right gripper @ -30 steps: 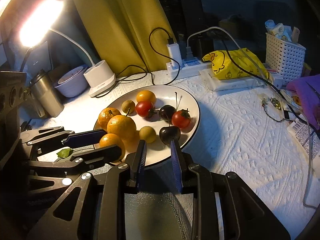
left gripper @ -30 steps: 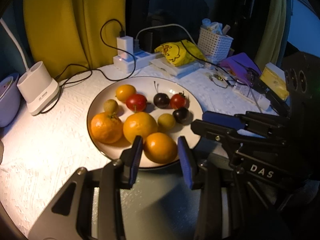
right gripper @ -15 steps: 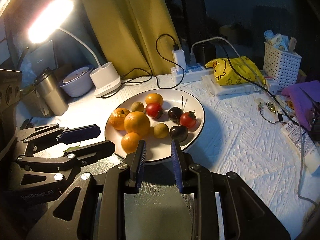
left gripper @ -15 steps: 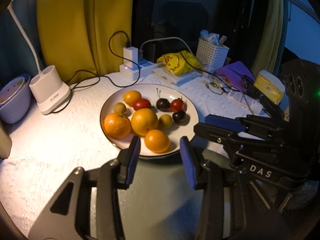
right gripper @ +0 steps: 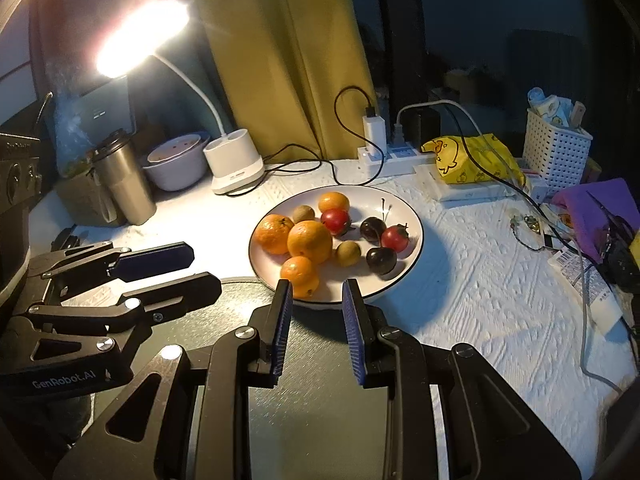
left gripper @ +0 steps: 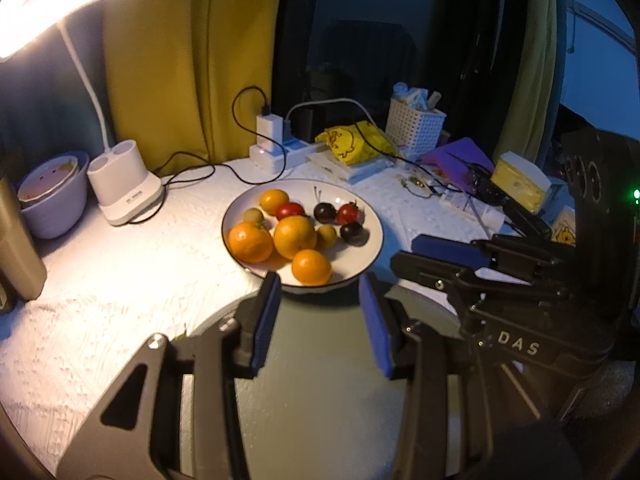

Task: Organize fruits

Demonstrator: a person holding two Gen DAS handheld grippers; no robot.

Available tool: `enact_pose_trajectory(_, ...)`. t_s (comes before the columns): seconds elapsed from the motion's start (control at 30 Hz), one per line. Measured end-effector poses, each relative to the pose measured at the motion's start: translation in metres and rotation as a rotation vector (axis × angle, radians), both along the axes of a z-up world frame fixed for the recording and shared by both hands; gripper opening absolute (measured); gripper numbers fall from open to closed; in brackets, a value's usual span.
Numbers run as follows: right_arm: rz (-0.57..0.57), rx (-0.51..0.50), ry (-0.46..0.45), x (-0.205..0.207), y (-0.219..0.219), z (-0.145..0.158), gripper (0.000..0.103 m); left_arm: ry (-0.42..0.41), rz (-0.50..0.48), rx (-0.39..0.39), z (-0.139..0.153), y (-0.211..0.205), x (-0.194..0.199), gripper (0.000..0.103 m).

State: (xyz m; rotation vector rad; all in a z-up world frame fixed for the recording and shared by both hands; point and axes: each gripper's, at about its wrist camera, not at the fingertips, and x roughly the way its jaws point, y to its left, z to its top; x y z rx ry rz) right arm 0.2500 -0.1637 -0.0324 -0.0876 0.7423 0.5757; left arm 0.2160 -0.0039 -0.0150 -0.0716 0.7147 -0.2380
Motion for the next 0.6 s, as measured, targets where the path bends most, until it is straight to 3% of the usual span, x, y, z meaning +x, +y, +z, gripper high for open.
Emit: enact_pose_trajectory(0.6, 0.011, -0.028, -0.062, -0.052, 0.008, 0.025, 0.027, -0.066, 0.022, -0.015, 0.017, 0.02, -0.057, 0.043)
